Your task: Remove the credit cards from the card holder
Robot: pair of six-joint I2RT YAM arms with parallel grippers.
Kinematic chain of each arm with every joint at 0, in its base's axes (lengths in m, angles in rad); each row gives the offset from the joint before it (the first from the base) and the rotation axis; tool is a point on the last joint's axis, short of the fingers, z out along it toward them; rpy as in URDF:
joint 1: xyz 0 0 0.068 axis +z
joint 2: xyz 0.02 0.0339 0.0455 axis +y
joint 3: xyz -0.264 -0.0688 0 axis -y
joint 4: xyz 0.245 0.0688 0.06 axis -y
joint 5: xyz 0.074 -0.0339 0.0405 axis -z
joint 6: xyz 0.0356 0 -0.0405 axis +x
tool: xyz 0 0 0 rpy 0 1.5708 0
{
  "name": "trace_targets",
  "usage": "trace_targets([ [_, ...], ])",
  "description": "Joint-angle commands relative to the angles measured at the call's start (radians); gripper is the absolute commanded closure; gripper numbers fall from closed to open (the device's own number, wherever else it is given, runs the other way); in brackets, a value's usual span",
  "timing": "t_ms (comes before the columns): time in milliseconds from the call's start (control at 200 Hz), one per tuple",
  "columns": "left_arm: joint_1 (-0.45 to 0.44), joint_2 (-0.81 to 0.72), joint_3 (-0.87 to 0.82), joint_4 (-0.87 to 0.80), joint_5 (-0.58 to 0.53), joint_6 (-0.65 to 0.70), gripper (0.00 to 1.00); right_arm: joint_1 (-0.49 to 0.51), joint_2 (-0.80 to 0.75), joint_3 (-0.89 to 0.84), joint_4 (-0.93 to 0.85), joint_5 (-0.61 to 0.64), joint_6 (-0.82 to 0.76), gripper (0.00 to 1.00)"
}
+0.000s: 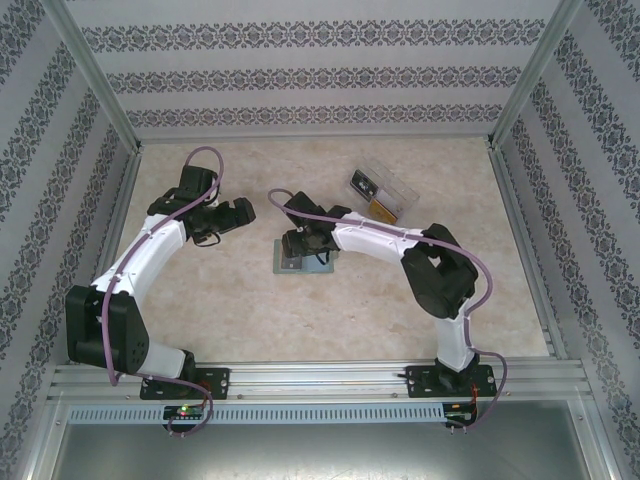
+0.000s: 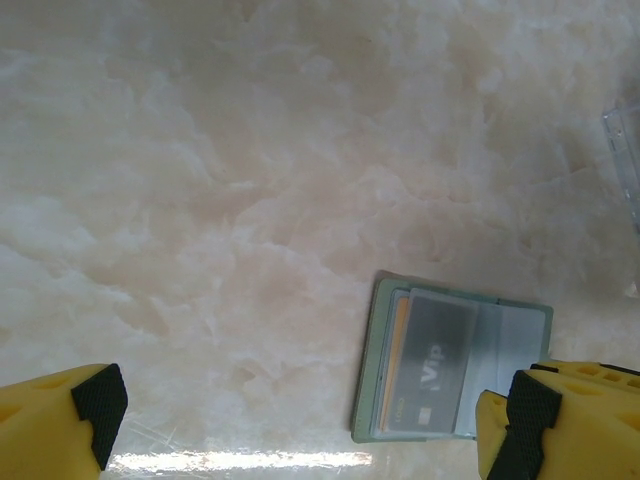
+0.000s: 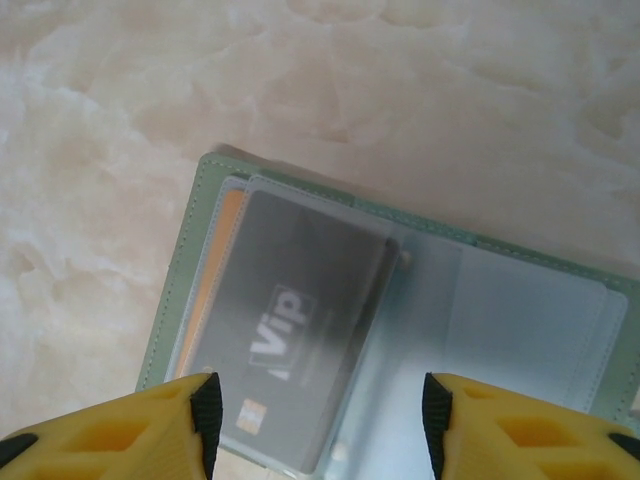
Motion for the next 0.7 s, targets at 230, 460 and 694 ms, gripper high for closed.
trace_targets([
  [230,0.013,0.043,-0.019,0.056,0.112,-0.033,0.07,-0.003,0.110,0.093,-0.101,0.062,-0.010,0.44],
  [460,0.008,0.102,-0.038,0.092,0.252,-0.052,0.21,-0.015,0.131,0.076,-0.114,0.066,0.012,0.50],
  [694,-0.036,0.167,-0.045,0.128,0.330,-0.067,0.39,-0.026,0.132,0.040,-0.106,0.059,0.026,0.60],
])
